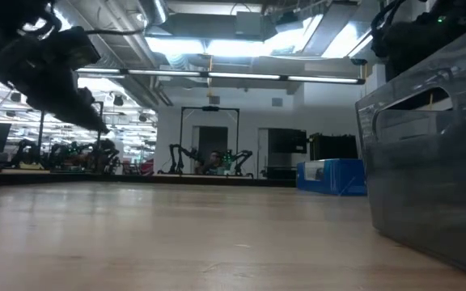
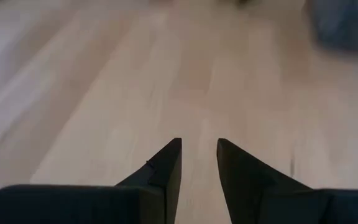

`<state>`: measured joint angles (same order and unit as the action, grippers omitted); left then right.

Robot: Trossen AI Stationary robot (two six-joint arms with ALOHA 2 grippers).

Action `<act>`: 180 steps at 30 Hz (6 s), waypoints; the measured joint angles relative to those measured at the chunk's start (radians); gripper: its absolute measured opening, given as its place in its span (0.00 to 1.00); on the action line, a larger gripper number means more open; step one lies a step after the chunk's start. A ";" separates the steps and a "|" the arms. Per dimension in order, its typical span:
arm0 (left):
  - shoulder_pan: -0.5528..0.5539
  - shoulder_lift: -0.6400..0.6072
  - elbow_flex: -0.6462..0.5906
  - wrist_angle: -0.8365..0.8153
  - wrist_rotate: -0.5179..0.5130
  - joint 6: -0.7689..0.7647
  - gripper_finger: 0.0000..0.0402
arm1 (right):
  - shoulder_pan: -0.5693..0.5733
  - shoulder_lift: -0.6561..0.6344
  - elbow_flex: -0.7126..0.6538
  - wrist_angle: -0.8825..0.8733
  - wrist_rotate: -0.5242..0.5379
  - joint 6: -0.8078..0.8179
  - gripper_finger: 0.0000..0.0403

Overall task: Pick and place USB-C Cables
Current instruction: Put the black charger into the black bin

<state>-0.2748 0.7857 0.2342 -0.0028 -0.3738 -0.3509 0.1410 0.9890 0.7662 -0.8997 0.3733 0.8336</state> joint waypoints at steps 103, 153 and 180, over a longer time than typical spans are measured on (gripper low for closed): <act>0.083 -0.736 -0.171 -0.124 0.132 0.274 0.24 | 0.000 0.388 -0.171 0.582 -0.246 0.022 0.36; 0.083 -0.734 -0.171 -0.124 0.132 0.271 0.24 | 0.000 0.577 -0.164 0.798 -0.187 -0.707 0.36; 0.083 -0.734 -0.171 -0.124 0.132 0.272 0.24 | 0.138 0.383 0.023 0.741 -0.097 -0.441 0.21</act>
<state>-0.1920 0.0513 0.0635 -0.1268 -0.2417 -0.0792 0.2789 1.3715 0.7891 -0.1582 0.2764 0.3926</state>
